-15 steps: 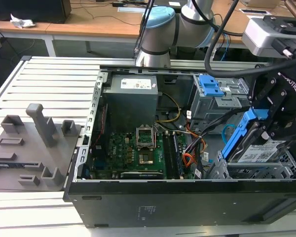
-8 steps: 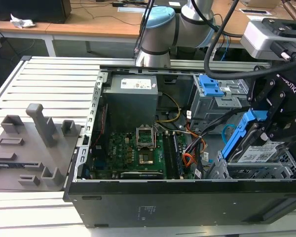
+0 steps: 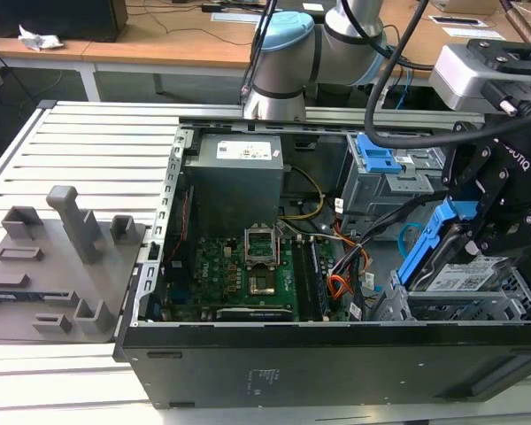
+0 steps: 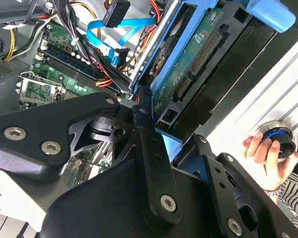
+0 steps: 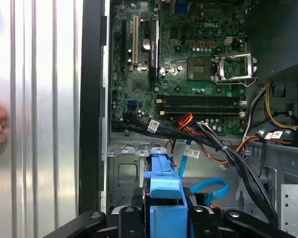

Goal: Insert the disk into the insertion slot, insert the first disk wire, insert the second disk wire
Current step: 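Insert the disk into the insertion slot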

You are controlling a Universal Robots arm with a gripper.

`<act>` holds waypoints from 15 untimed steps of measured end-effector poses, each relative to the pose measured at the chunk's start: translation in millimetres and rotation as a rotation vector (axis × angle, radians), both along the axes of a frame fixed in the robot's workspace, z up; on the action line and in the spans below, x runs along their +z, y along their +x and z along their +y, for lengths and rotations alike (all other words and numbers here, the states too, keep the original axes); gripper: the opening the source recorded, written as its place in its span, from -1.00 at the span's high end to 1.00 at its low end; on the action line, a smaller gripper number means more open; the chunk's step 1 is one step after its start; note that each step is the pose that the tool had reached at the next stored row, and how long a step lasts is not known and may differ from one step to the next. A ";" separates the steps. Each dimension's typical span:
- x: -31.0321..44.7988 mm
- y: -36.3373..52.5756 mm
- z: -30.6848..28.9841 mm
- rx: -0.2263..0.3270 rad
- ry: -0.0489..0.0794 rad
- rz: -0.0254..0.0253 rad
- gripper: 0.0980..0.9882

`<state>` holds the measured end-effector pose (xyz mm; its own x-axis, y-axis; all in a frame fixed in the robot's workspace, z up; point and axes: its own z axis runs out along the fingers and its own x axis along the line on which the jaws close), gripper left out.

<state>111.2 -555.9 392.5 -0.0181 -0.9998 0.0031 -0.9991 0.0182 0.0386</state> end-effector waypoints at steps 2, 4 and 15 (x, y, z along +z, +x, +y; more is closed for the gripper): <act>-1.0 0.0 0.0 0.000 0.000 -0.0001 0.40; -2.2 0.0 0.0 0.000 0.000 0.0000 0.40; -11.5 0.0 0.0 0.000 0.000 0.0000 0.40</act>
